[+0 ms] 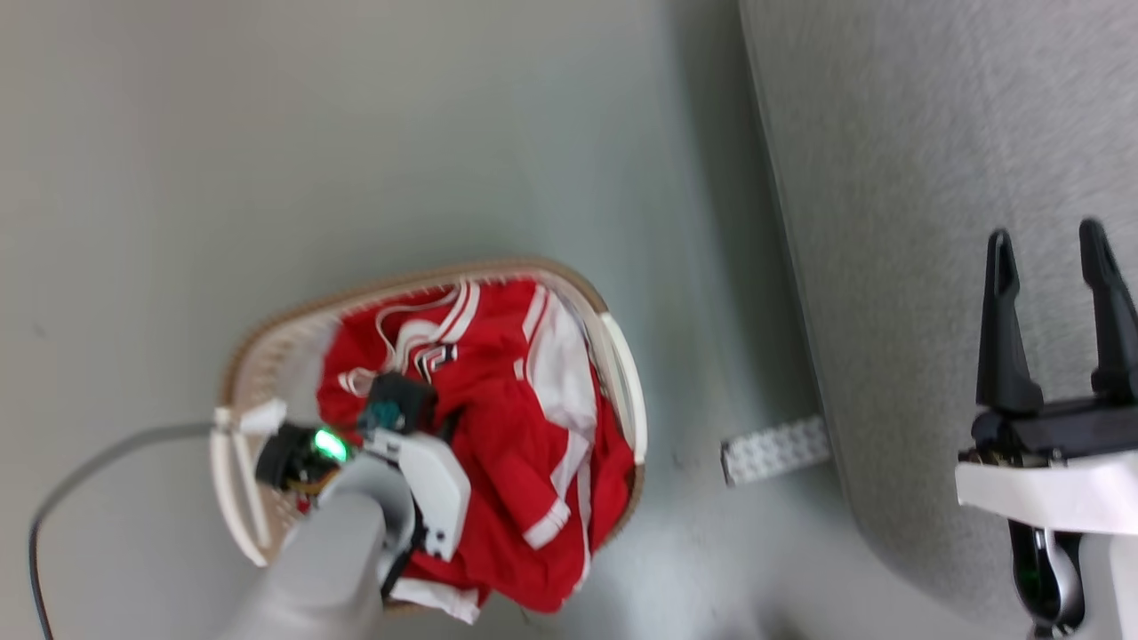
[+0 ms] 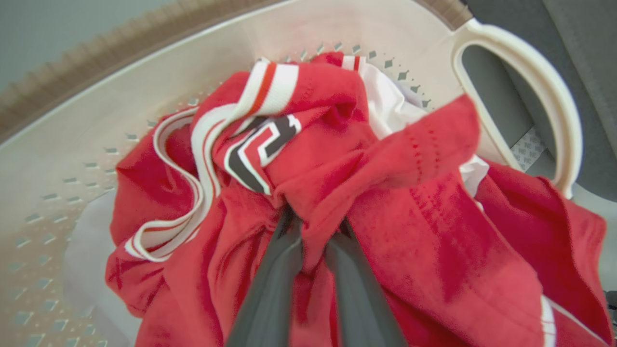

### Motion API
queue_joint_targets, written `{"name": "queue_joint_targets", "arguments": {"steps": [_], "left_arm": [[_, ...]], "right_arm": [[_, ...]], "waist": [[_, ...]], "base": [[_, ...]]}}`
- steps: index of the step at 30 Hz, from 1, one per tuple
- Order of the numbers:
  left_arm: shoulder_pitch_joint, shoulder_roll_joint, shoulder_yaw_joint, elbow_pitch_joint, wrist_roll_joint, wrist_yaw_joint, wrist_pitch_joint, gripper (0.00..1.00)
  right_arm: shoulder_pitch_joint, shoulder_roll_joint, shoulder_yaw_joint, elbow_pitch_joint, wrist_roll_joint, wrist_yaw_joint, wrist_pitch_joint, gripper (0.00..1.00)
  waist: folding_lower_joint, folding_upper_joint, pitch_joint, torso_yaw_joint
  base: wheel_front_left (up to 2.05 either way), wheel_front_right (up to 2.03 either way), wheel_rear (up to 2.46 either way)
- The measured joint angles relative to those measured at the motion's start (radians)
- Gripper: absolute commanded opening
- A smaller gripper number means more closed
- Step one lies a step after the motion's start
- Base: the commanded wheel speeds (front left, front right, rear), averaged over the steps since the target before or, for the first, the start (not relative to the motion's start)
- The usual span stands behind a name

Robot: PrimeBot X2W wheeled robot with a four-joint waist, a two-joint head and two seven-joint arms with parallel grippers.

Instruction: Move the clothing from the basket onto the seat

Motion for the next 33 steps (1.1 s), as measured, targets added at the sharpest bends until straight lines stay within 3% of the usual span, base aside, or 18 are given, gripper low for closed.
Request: {"name": "queue_joint_targets", "arguments": {"steps": [11, 19, 27, 33], "left_arm": [[0.214, -0.012, -0.008, -0.188, -0.120, -0.013, -0.056, 0.00], [0.379, 0.040, -0.028, -0.427, -0.177, -0.013, -0.007, 0.00], [0.526, 0.114, -0.003, -0.778, -0.206, 0.046, 0.099, 0.00], [0.599, 0.184, 0.024, -1.023, -0.230, 0.086, 0.196, 0.00]], "right_arm": [[0.132, 0.000, -0.022, 0.066, -0.034, 0.000, 0.000, 1.00], [0.201, 0.000, -0.011, 0.100, -0.043, 0.000, 0.000, 1.00], [0.277, -0.003, 0.038, 0.136, -0.049, 0.000, 0.000, 1.00], [0.328, -0.047, 0.073, 0.160, -0.039, 0.000, 0.000, 1.00]], "waist": [[-0.0002, 0.0000, -0.287, 0.087], [-0.0003, 0.0000, -0.461, 0.152], [-0.0004, 0.0000, -0.603, 0.171], [-0.0005, 0.0000, -0.686, 0.157]], "base": [[0.00, 0.00, 0.00], [0.00, 0.00, 0.00], [0.00, 0.00, 0.00], [0.00, 0.00, 0.00]]}}
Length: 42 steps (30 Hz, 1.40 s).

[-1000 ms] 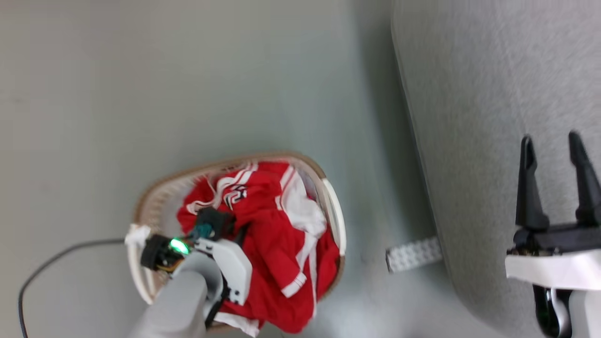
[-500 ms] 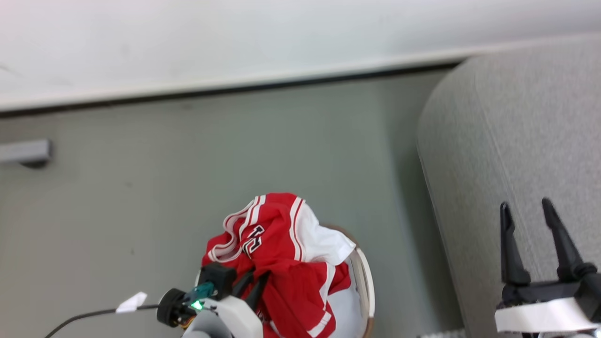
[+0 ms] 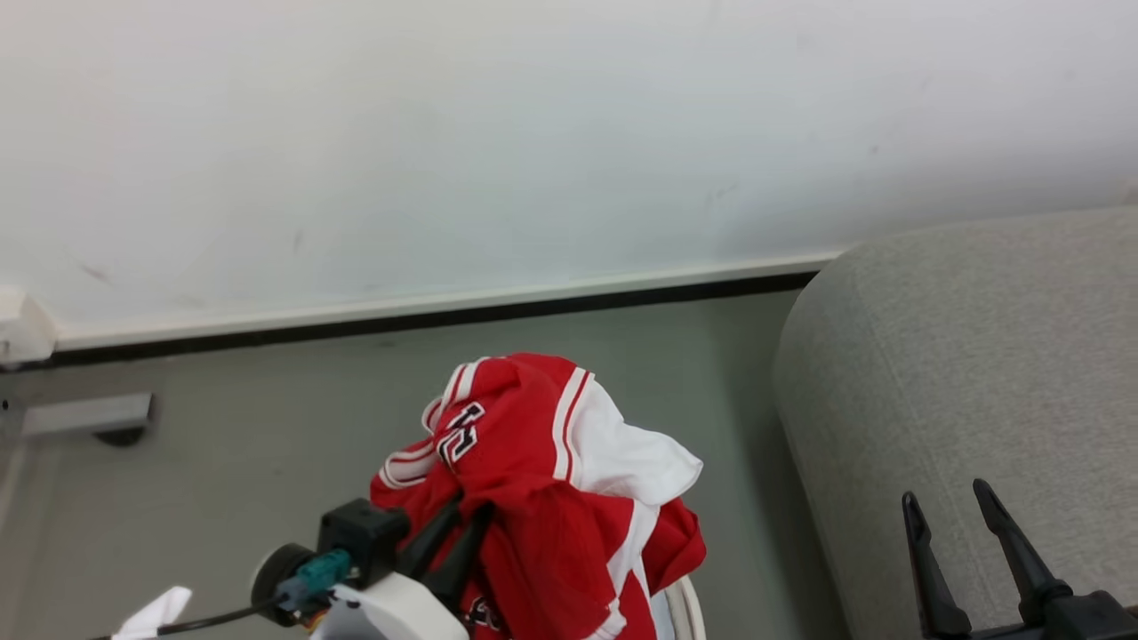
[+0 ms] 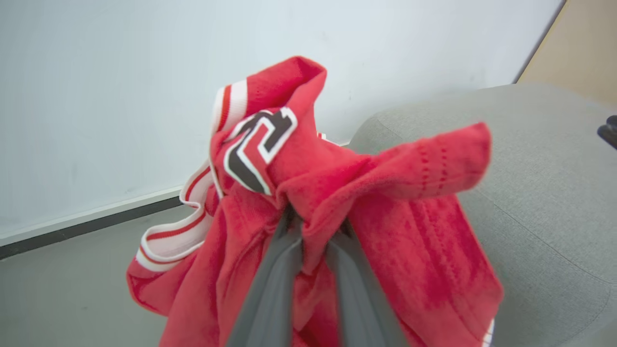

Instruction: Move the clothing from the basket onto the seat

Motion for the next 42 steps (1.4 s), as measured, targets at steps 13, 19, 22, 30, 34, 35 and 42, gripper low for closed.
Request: {"name": "queue_joint_targets", "arguments": {"steps": [13, 19, 22, 30, 34, 35, 42], "left_arm": [[0.034, 0.076, 0.033, -0.238, -0.017, 0.044, 0.124, 0.00], [0.032, 0.082, 0.027, -0.265, -0.017, 0.047, 0.146, 0.00], [0.023, 0.083, 0.018, -0.272, -0.017, 0.041, 0.151, 0.00], [-0.013, 0.079, -0.007, -0.268, -0.015, 0.020, 0.155, 0.00], [-0.022, 0.069, -0.026, -0.258, -0.015, 0.011, 0.155, 0.00], [-0.027, 0.064, -0.032, -0.257, -0.015, 0.008, 0.155, 0.00], [-0.050, 0.038, -0.067, -0.247, -0.024, -0.014, 0.155, 0.00]], "right_arm": [[0.019, -0.074, 0.137, -0.037, 0.015, 0.000, 0.000, 1.00], [-0.055, -0.222, 0.340, -0.095, 0.041, 0.000, 0.000, 1.00], [-0.138, -0.320, 0.481, -0.109, 0.068, 0.000, 0.015, 1.00], [-0.415, -0.486, 0.781, -0.148, 0.192, 0.000, 0.104, 1.00], [-0.524, -0.497, 0.931, -0.114, 0.278, 0.000, 0.122, 1.00], [-0.549, -0.494, 0.967, -0.096, 0.297, 0.000, 0.122, 1.00], [-0.689, -0.399, 1.148, 0.071, 0.410, 0.000, 0.077, 1.00]], "waist": [[0.0002, 0.0000, -0.052, -0.067], [0.0002, 0.0001, -0.050, -0.078], [0.0003, 0.0001, -0.049, -0.081], [0.0004, 0.0001, -0.050, -0.066], [0.0004, 0.0001, -0.053, -0.052], [0.0004, 0.0000, -0.054, -0.048], [0.0004, 0.0001, -0.057, -0.028]], "base": [[0.00, 0.00, 0.00], [0.00, 0.00, 0.00], [0.00, 0.00, 0.00], [0.00, 0.00, 0.00], [0.00, 0.00, 0.00], [0.00, 0.00, 0.00], [0.00, 0.00, 0.00]]}}
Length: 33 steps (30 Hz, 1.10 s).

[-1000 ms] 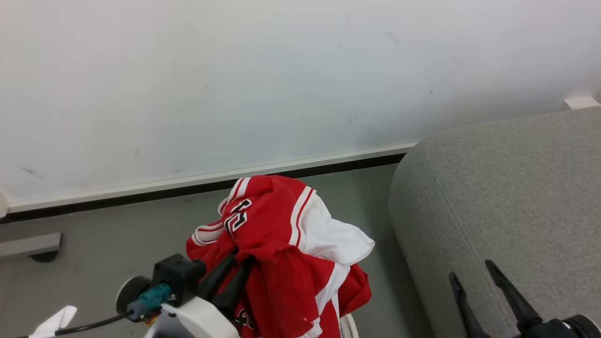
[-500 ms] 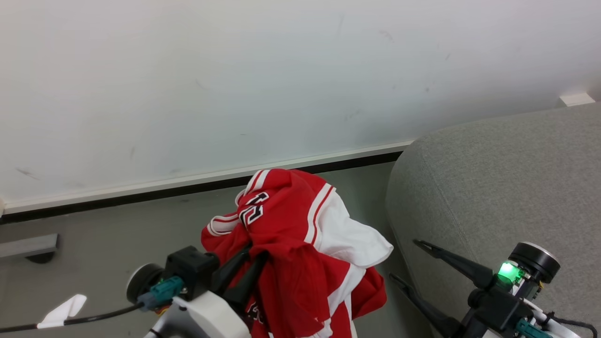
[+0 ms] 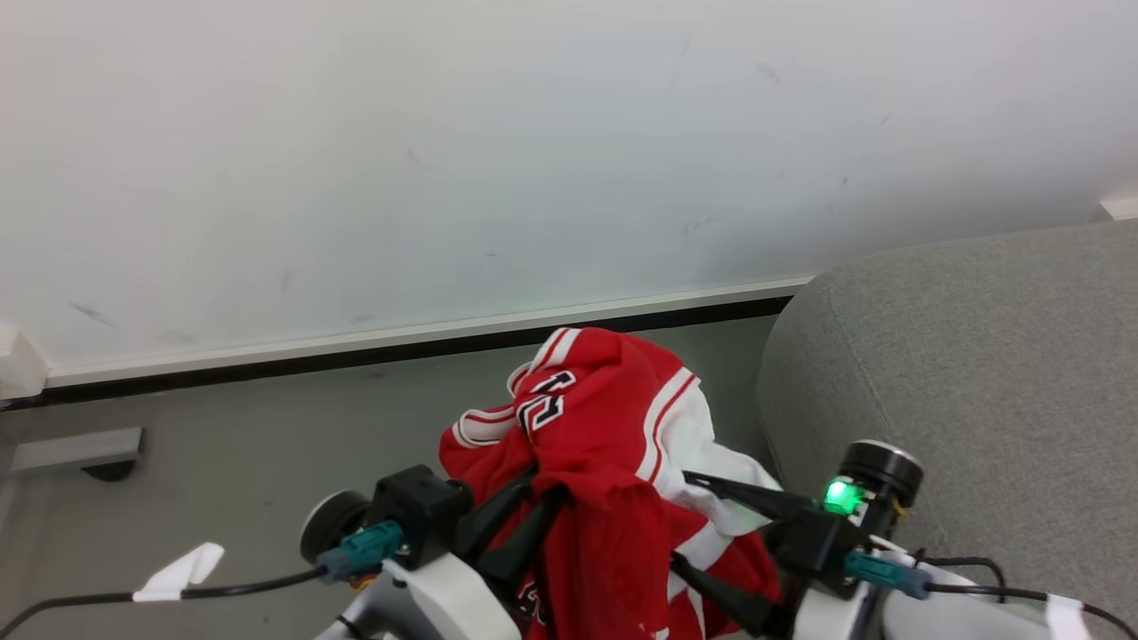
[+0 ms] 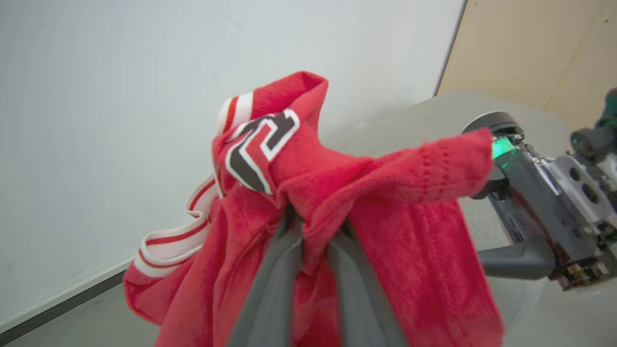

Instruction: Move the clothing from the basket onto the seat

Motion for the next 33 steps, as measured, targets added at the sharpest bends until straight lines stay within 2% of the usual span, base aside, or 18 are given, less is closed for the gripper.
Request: {"name": "queue_joint_targets", "arguments": {"steps": [4, 5, 6, 9, 12, 19, 21, 22, 23, 24, 25, 33], "left_arm": [[-0.001, -0.015, -0.019, 0.007, -0.012, -0.010, 0.000, 0.00], [-0.002, -0.018, -0.021, 0.011, -0.017, -0.011, 0.000, 0.00], [-0.004, -0.023, -0.023, 0.016, -0.025, -0.015, -0.001, 0.00], [-0.010, -0.034, -0.024, 0.032, -0.036, -0.018, -0.009, 0.00], [-0.013, -0.037, -0.019, 0.045, -0.044, -0.017, -0.016, 0.00], [-0.016, -0.024, 0.000, 0.082, -0.035, 0.014, -0.035, 0.00], [-0.015, -0.024, 0.000, 0.089, -0.034, 0.020, -0.041, 0.07], [-0.015, -0.023, 0.000, 0.092, -0.031, 0.023, -0.044, 0.15], [-0.015, -0.021, 0.000, 0.095, -0.023, 0.027, -0.044, 0.36], [-0.014, -0.021, 0.003, 0.095, -0.021, 0.033, -0.055, 0.78], [-0.014, -0.022, 0.005, 0.096, -0.018, 0.036, -0.060, 1.00], [-0.014, -0.019, 0.005, 0.119, -0.002, 0.052, -0.073, 1.00]], "right_arm": [[-0.031, 0.094, 0.062, 0.119, 0.071, 0.000, -0.025, 1.00], [-0.031, 0.117, 0.068, 0.144, 0.094, 0.000, -0.032, 0.73], [-0.031, 0.139, 0.073, 0.165, 0.109, 0.000, -0.036, 0.00], [-0.027, 0.190, 0.079, 0.200, 0.186, 0.000, -0.061, 0.00], [-0.023, 0.210, 0.080, 0.216, 0.226, 0.000, -0.070, 0.00], [-0.009, 0.198, 0.020, 0.182, 0.262, 0.000, -0.073, 0.00], [0.000, 0.187, -0.007, 0.168, 0.265, 0.000, -0.074, 0.00], [0.008, 0.183, -0.022, 0.161, 0.267, 0.000, -0.074, 0.00], [0.014, 0.181, -0.034, 0.154, 0.269, 0.000, -0.073, 0.00], [0.016, 0.180, -0.048, 0.147, 0.269, 0.000, -0.073, 0.00], [0.016, 0.178, -0.065, 0.140, 0.269, 0.000, -0.073, 0.00], [0.019, 0.140, -0.186, 0.098, 0.251, 0.000, -0.074, 0.00]], "waist": [[0.0000, 0.0000, 0.001, 0.005], [0.0000, 0.0000, 0.001, 0.008], [0.0000, 0.0000, 0.000, 0.012], [0.0000, 0.0000, -0.001, 0.025], [0.0000, 0.0000, -0.001, 0.034], [0.0001, -0.0001, -0.001, 0.030], [0.0000, 0.0000, -0.002, 0.026], [0.0000, 0.0000, -0.001, 0.023], [0.0000, 0.0000, -0.001, 0.020], [0.0000, -0.0001, -0.001, 0.016], [0.0000, 0.0000, -0.001, 0.013], [0.0001, -0.0001, 0.004, -0.007]], "base": [[0.00, 0.00, 0.00], [0.00, 0.00, 0.00], [0.00, 0.00, 0.00], [0.00, 0.00, 0.00], [0.00, 0.00, 0.00], [0.00, 0.00, 0.00], [0.00, 0.00, 0.00], [0.00, 0.00, 0.00], [0.00, 0.00, 0.00], [0.00, 0.00, 0.00], [0.00, 0.00, 0.00], [0.00, 0.00, 0.00]]}}
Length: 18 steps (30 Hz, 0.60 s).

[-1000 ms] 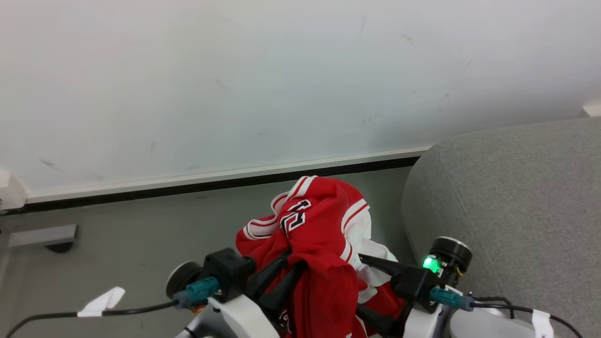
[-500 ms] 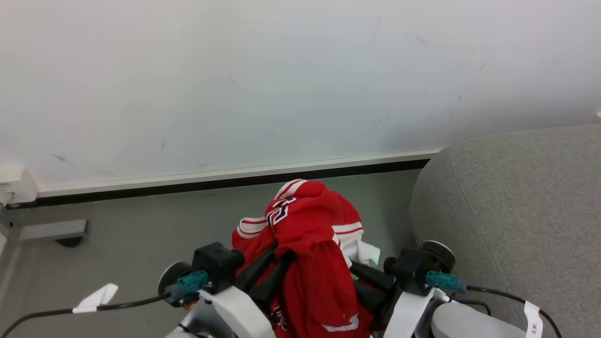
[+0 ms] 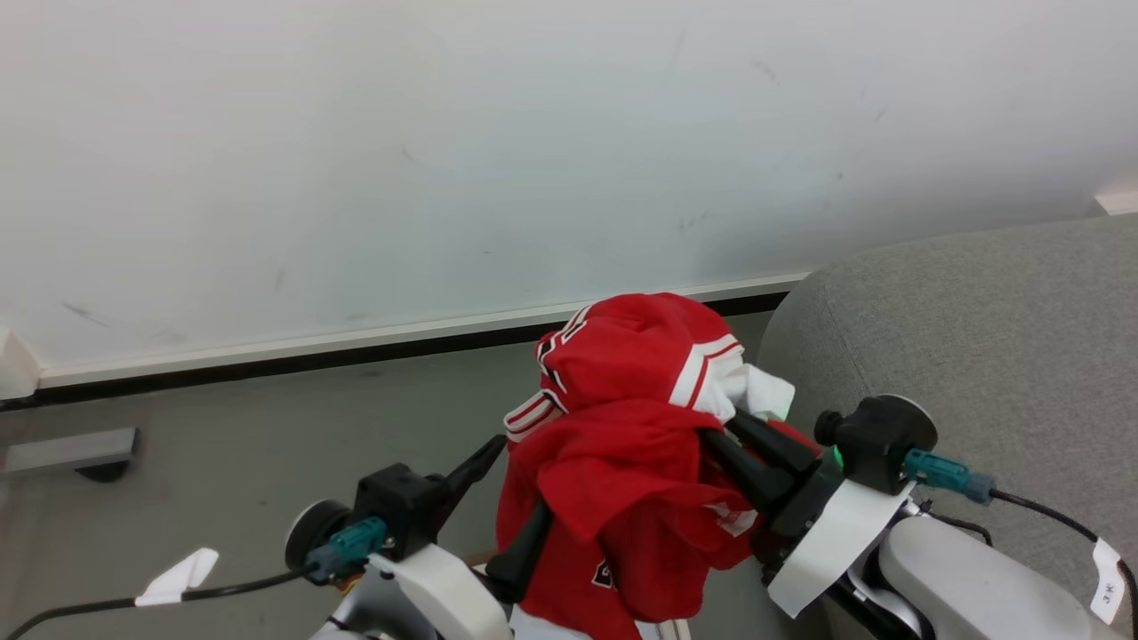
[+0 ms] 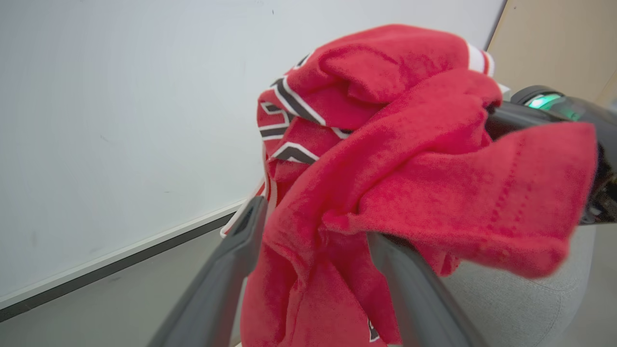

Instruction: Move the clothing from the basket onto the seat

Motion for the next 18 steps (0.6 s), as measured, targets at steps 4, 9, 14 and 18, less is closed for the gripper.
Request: {"name": "queue_joint_targets", "arguments": {"steps": [4, 9, 14, 18], "left_arm": [[0.001, 0.000, -0.003, 0.007, 0.001, 0.002, -0.008, 1.00], [0.004, 0.003, -0.005, 0.011, 0.004, 0.009, -0.023, 1.00], [0.005, -0.005, -0.015, 0.014, 0.007, 0.014, -0.032, 1.00], [0.006, -0.011, -0.025, 0.016, 0.007, 0.015, -0.033, 1.00]], "right_arm": [[0.000, -0.025, -0.045, -0.010, -0.007, 0.000, -0.001, 0.00], [0.004, -0.054, -0.094, -0.031, -0.017, 0.000, -0.001, 0.00], [0.018, -0.096, -0.126, -0.041, -0.025, 0.000, -0.001, 0.00], [0.026, -0.122, -0.158, -0.054, -0.029, 0.000, -0.001, 0.00]], "waist": [[0.0000, 0.0000, 0.002, -0.012], [0.0000, 0.0000, 0.005, -0.040], [0.0000, 0.0001, 0.007, -0.076], [0.0000, 0.0001, 0.011, -0.117]], "base": [[0.00, 0.00, 0.00], [0.00, 0.00, 0.00], [0.00, 0.00, 0.00], [0.00, 0.00, 0.00]]}}
